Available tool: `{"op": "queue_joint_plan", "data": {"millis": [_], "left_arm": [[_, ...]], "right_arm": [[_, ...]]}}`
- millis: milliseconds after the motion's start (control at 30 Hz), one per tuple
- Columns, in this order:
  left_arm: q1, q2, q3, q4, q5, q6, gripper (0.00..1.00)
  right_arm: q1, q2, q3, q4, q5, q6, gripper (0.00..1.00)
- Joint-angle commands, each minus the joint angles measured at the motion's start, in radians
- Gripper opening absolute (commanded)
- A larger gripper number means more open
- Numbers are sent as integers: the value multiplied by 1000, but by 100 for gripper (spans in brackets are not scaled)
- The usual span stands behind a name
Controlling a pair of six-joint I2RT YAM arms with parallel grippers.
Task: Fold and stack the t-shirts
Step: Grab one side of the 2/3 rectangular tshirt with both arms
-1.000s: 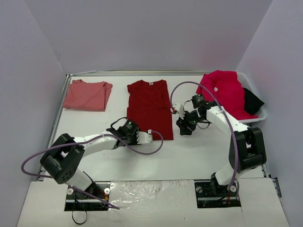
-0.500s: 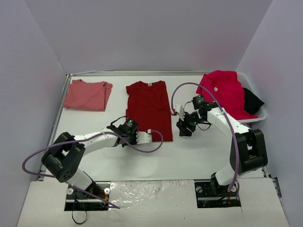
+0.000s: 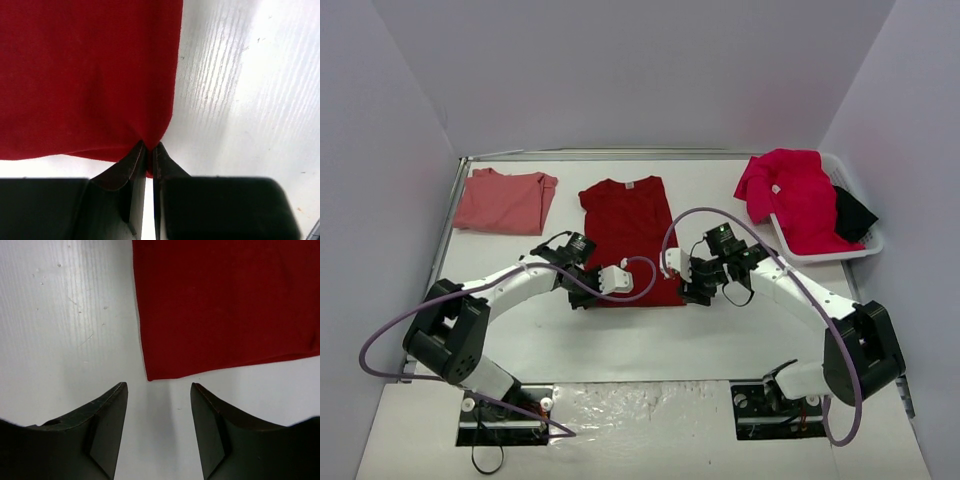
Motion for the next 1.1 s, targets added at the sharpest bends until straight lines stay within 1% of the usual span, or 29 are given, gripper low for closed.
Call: {"op": "queue_joint_plan", "data": {"millis": [0,233,600,733,833,867,900,933,967,1000,1067], "left_arm": [[24,2,54,-81,101,4,3],[54,33,72,-107,151,18,2],[71,71,84,-115,184,29,2],[79,79,80,-115,193,27,2],[82,79,74,-115,202,35,2],[85,79,72,-115,203,35,2],[85,77,74,-115,208,36,2],[87,79,75,-118,210,38,2],[87,77,80,-119,210,36,2],[87,74,83,-127,213,38,2],[88,70,90,-135,214,41,2]], "right_arm": [[42,24,-37,39,70,-18,50],[105,88,-74,108,100,-23,50],[123,214,-42,166,133,-27,50],[125,263,-43,185,129,-28,48],[128,288,-43,196,141,-21,42],[129,294,-42,197,146,-15,29],[129,295,-40,197,155,-11,21],[129,294,-37,196,159,-6,8],[129,291,-37,191,169,5,3],[129,283,-37,183,169,5,0],[128,259,-33,157,166,5,0]]}}
